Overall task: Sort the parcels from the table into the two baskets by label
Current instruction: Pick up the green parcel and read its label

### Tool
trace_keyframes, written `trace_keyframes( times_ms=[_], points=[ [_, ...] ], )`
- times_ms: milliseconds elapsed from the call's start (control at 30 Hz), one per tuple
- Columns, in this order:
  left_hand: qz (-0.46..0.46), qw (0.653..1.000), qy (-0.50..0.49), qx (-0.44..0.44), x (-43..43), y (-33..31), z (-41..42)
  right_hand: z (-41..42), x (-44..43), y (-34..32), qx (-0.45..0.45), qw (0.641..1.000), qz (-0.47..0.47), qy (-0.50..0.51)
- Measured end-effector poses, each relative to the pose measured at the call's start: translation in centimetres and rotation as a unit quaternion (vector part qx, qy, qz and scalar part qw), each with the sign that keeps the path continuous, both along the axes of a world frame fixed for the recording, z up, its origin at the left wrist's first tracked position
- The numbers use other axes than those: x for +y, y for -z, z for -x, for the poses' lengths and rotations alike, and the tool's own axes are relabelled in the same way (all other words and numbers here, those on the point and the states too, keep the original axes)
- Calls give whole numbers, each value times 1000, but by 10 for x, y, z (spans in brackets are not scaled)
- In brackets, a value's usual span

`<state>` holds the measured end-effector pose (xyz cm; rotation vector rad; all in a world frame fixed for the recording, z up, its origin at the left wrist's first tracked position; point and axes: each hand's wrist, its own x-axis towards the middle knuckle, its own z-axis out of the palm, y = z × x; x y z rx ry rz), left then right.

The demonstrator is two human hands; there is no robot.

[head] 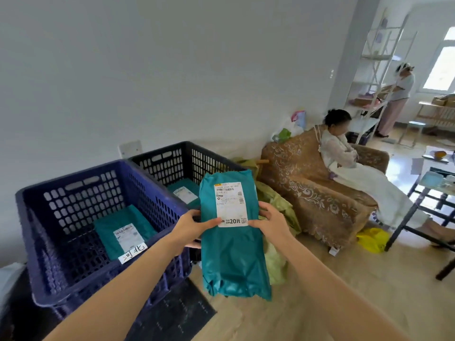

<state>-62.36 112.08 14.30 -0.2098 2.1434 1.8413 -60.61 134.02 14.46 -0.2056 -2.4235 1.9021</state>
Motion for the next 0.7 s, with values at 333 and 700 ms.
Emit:
trace_keyframes(
  times_ms=[333, 700],
  points=[
    [32, 991, -130, 28, 50, -22, 70, 118, 41, -12, -6, 996, 29, -85],
    [69, 977, -197, 45, 28, -37, 182, 255, 12, -20, -13, 985, 50, -163]
  ],
)
